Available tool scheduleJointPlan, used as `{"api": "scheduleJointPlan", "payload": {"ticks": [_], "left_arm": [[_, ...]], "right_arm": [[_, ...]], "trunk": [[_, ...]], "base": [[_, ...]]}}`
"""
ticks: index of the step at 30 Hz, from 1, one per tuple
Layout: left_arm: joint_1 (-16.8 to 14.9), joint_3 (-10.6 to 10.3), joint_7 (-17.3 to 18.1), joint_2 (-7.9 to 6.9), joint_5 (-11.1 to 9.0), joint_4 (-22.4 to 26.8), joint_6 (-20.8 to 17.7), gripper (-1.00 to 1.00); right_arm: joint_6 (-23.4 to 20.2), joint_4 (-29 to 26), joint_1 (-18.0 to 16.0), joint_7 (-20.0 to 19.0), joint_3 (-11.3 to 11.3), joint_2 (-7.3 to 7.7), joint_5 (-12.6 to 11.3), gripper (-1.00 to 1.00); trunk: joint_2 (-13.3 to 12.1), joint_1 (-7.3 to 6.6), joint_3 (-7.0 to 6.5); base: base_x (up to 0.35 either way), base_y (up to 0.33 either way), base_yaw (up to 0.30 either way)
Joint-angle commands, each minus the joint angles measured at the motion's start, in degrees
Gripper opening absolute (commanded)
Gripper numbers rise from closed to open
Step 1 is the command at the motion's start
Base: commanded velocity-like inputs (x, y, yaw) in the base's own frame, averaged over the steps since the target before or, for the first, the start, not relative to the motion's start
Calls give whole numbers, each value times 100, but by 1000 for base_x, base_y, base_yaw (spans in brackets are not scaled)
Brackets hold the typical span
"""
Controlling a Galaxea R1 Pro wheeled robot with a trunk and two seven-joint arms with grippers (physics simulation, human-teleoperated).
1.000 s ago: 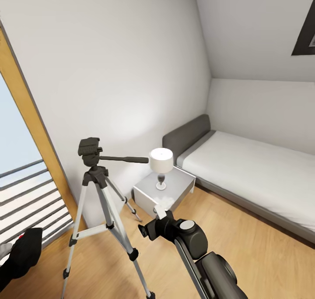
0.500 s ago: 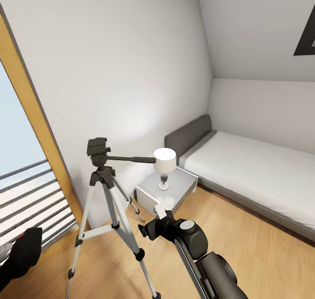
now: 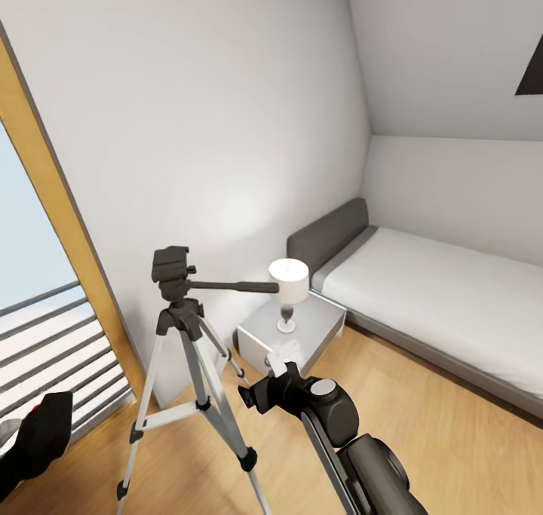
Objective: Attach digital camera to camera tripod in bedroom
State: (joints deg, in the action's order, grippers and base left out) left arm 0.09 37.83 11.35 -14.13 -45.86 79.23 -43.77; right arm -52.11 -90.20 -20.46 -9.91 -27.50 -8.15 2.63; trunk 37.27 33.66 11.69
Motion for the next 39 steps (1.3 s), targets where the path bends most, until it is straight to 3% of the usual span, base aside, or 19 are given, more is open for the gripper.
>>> {"api": "scheduleJointPlan", "payload": {"ticks": [1,39], "left_arm": [[-1,8,33,-1,3,6,-27,-100],[-1,10,38,0,7,13,-44,-100]], "right_arm": [[-27,-5,-5,-29,1,-2,30,100],[-112,-7,-2,-37,2,-2,34,100]], "trunk": [[7,3,8],[7,3,8]], "base": [[61,33,0],[6,3,0]]}}
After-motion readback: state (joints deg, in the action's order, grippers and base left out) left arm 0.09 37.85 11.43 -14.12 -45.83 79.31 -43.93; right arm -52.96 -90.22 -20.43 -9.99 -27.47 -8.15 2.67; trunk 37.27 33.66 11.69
